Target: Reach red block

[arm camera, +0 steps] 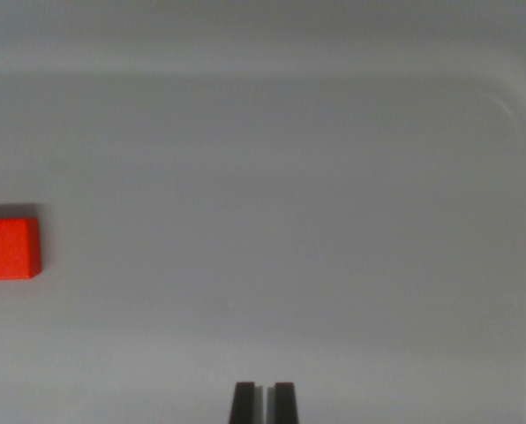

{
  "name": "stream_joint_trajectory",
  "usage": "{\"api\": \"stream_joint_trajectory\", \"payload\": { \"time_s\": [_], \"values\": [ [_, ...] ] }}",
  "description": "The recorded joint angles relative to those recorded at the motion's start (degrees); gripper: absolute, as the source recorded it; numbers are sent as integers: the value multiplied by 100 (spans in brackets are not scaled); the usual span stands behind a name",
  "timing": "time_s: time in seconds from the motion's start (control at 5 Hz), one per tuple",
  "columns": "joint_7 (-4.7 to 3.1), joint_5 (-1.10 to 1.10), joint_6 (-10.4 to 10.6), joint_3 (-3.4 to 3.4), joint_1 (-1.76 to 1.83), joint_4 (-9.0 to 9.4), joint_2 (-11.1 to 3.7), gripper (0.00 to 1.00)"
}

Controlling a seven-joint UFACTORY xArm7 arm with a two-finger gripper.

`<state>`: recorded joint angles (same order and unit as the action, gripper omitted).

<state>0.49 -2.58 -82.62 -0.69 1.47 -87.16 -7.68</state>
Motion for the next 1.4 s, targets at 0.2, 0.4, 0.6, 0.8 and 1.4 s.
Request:
{"api": "stream_joint_trajectory", "payload": {
  "time_s": [0.2, 0.4, 0.6, 0.8, 1.4],
  "values": [
    [0, 0, 0, 0, 0, 0, 0, 0],
    [-15, 8, 233, 55, 63, 94, -151, 0],
    [-15, 8, 233, 55, 63, 94, -151, 0],
    [-32, 16, 480, 114, 130, 193, -311, 0],
    [-49, 25, 740, 176, 201, 298, -480, 0]
  ]
}}
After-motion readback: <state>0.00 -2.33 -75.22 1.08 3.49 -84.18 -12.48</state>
